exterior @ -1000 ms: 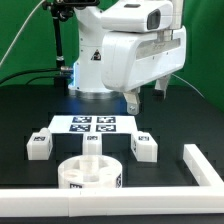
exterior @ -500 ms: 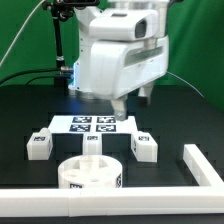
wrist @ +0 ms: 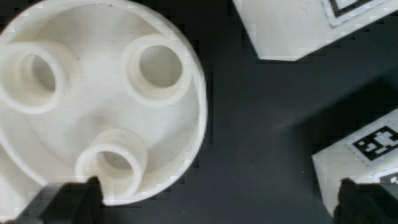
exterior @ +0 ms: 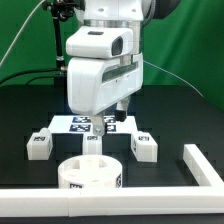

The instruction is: Assemble stool

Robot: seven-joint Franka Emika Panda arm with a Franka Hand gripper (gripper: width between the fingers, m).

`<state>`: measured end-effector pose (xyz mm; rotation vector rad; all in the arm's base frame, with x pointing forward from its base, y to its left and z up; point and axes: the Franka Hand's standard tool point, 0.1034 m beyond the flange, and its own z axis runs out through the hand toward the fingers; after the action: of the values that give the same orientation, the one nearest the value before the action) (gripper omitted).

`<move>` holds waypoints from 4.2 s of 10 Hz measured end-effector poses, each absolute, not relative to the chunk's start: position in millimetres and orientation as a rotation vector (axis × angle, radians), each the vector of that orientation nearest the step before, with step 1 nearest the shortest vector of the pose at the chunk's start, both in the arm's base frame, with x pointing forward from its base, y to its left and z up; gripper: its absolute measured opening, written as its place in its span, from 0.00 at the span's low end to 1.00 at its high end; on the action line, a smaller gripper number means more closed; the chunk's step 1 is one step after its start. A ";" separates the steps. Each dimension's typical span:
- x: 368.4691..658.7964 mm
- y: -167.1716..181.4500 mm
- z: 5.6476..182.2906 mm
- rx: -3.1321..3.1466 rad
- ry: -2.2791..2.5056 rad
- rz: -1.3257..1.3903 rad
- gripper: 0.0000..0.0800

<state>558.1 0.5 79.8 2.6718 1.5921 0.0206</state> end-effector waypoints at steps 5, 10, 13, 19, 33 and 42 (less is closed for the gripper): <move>561.1 -14.6 48.0 2.687 1.560 0.016 0.81; 556.6 -23.5 18.0 2.683 1.552 0.031 0.81; 556.2 -23.8 16.6 2.682 1.551 0.037 0.78; 556.3 -23.8 16.8 2.682 1.551 0.038 0.41; 598.6 104.3 18.2 2.670 1.610 0.182 0.39; 602.3 116.3 17.8 2.751 1.498 0.167 0.29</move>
Offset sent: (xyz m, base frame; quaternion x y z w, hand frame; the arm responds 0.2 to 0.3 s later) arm 0.0169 -0.0130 -0.0265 0.0018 -0.0021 0.0333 0.9994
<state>602.3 116.3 17.8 2.7509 1.4982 0.1668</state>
